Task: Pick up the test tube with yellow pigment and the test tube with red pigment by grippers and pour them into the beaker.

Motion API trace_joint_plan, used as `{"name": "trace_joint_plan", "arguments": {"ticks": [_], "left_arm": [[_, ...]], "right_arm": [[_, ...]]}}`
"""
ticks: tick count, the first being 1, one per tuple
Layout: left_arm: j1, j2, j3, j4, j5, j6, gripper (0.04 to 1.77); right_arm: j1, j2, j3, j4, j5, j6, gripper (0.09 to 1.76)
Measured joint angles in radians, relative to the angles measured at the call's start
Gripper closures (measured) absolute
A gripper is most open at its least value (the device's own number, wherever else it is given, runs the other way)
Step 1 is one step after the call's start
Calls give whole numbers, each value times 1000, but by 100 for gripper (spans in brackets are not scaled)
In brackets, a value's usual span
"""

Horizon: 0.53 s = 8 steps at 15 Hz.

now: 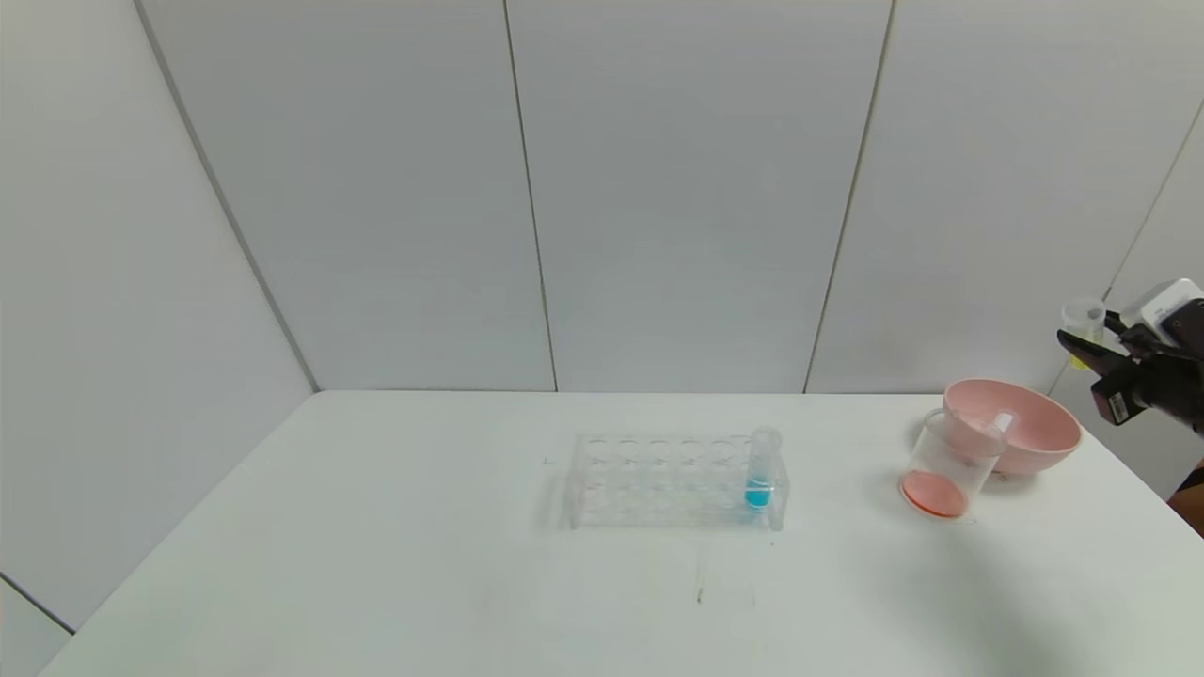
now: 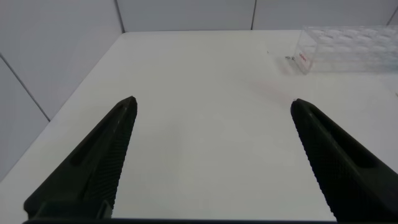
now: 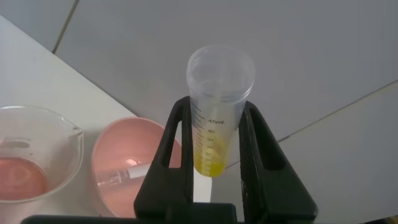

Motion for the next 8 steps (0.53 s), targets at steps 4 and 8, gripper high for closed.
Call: {"name": "trace_joint_plan", "arguments": {"ticks": [4,8], "left_arm": [[0,0,0,0,0,0,5],[0,0,0,0,0,0,5]], "right_arm": [[-1,16,37,-15,37,-179,136],[-3,21,79,-15,65,-353,136]]}}
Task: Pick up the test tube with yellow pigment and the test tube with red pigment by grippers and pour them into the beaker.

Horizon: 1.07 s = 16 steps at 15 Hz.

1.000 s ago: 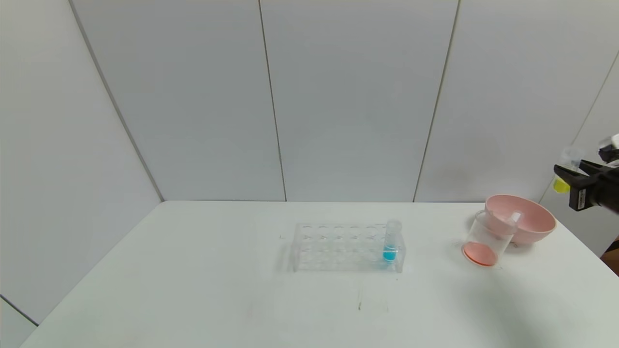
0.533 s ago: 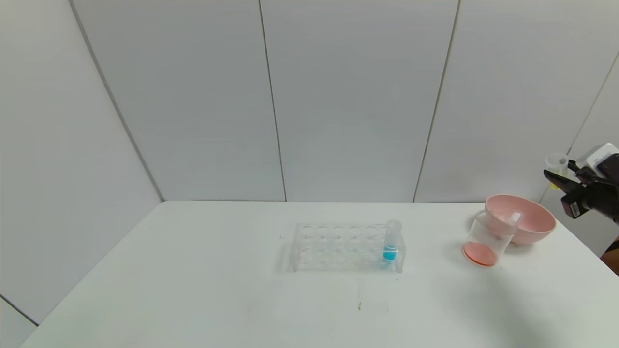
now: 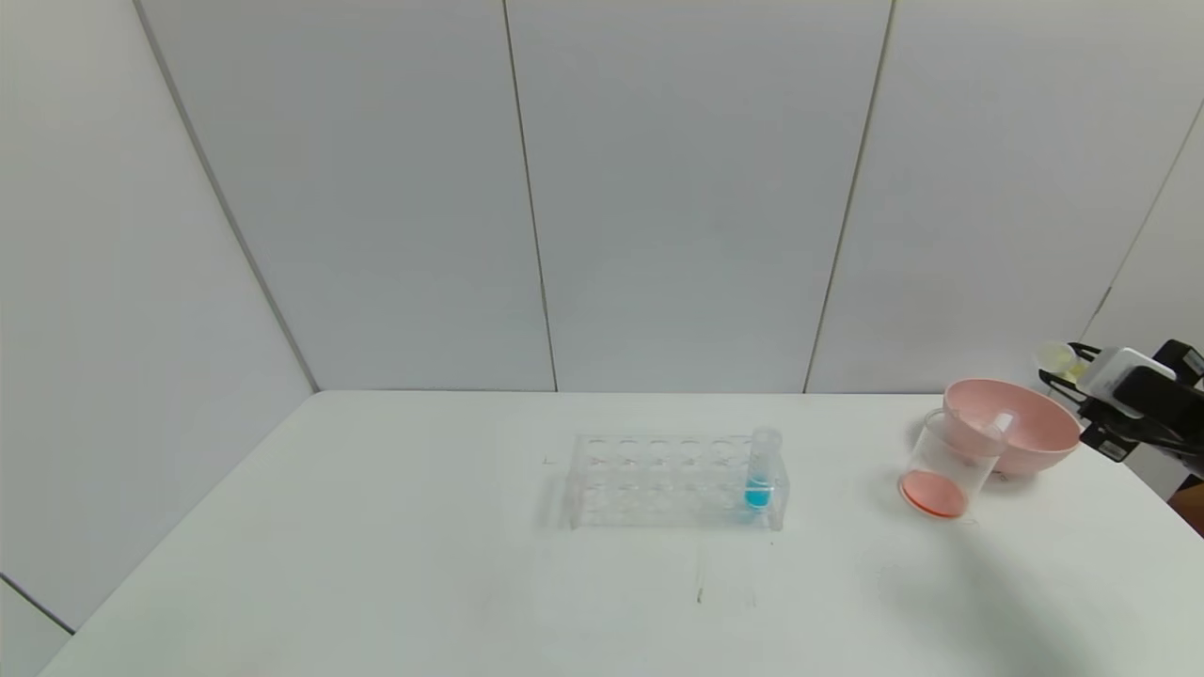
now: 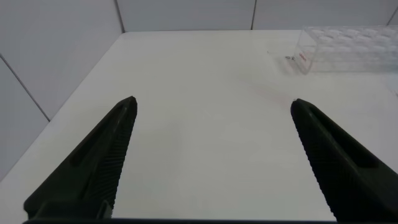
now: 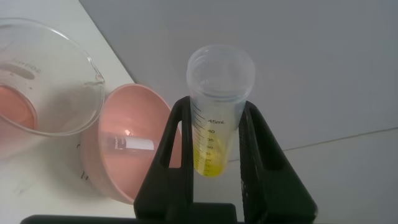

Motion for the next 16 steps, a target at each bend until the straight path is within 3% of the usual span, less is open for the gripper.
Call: {"name": "trace_joint_plan", "arguments": {"ticks": [8,13,16], "left_arm": [[0,0,0,0,0,0,5],[0,0,0,0,0,0,5],[0,0,0,0,0,0,5]], "right_arm": [[13,17,6,4,-7,-172,136],[26,40,4,6,-47,-310,136],[54,50,1,5,-93,-328,136]]}}
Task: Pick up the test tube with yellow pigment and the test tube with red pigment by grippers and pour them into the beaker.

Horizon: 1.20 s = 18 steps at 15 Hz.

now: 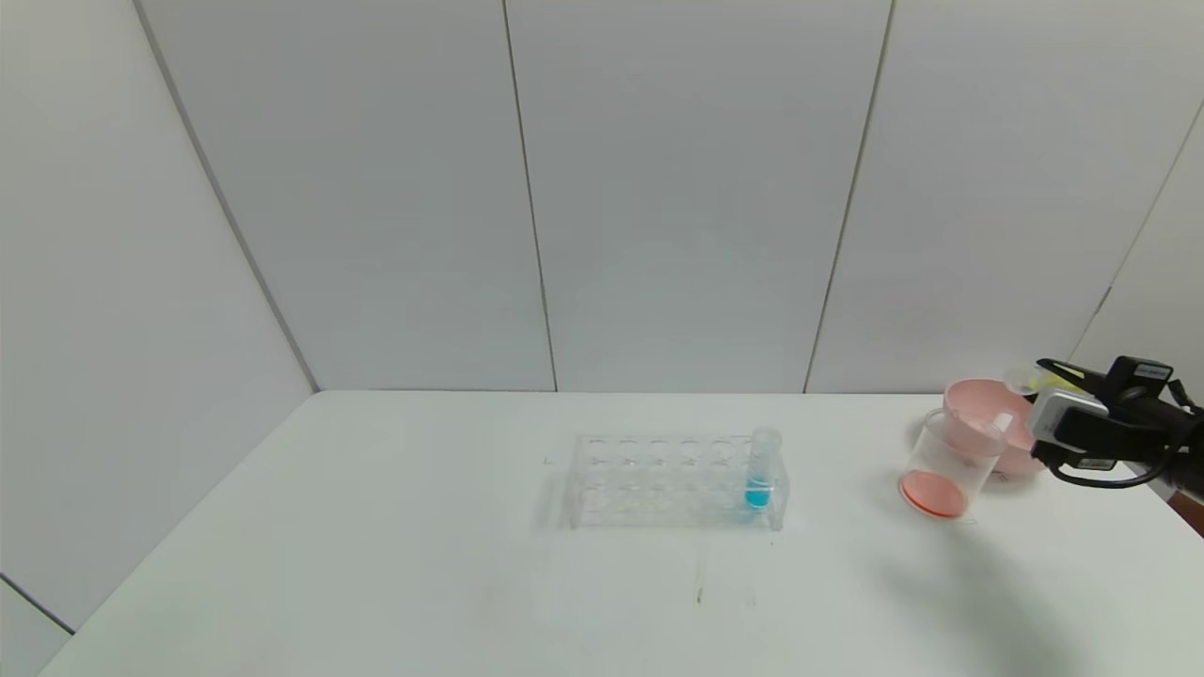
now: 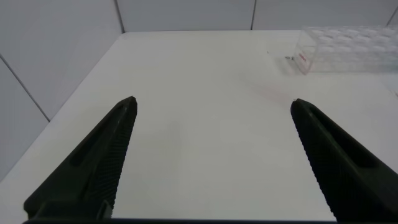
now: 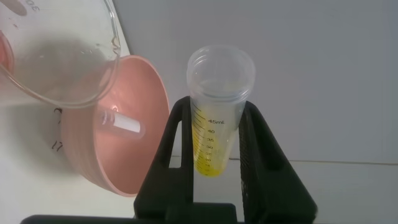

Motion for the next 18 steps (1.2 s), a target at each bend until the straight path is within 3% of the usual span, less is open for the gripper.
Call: {"name": "trace_joint_plan", "arguments": {"ticks": [11,18], "left_arm": [[0,0,0,0,0,0,5],[0,0,0,0,0,0,5]], "right_arm": [[37,7,-3,-18,-107,-143,136],[46,10,1,-40,-112,-187,136]]}}
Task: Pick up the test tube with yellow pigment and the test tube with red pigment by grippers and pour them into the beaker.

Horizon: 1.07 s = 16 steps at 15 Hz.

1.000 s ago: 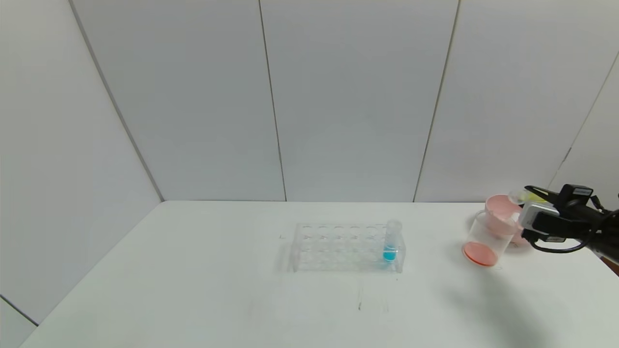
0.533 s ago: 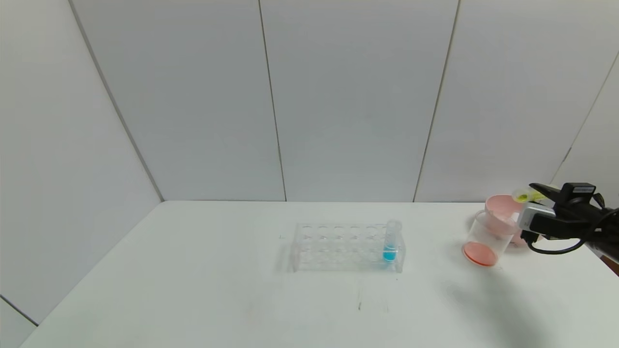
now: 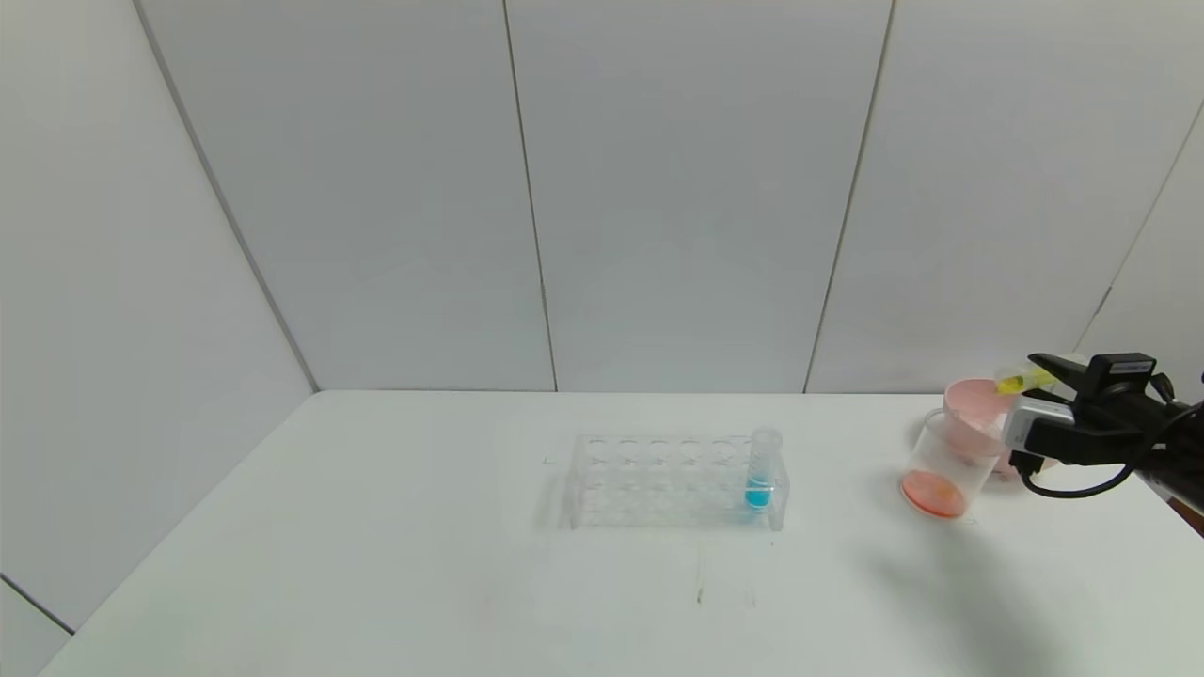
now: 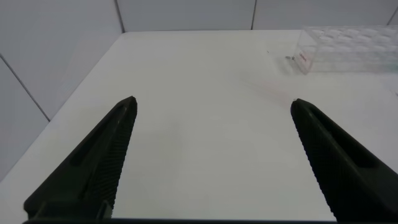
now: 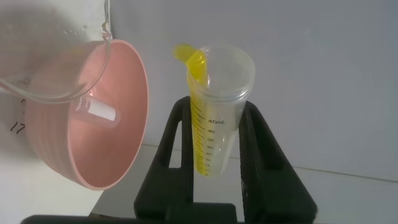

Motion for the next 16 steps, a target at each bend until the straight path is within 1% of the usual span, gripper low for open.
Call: {"name": "trace_joint_plan", "arguments": {"ticks": [4,8,16], "left_arm": [[0,0,0,0,0,0,5],[0,0,0,0,0,0,5],[0,0,0,0,0,0,5]], "right_arm": [[5,2,0,0,0,-2,136],[7,2,-4,0,-19,-32,136],[6,5,-11,0,-20,-33,136]]}}
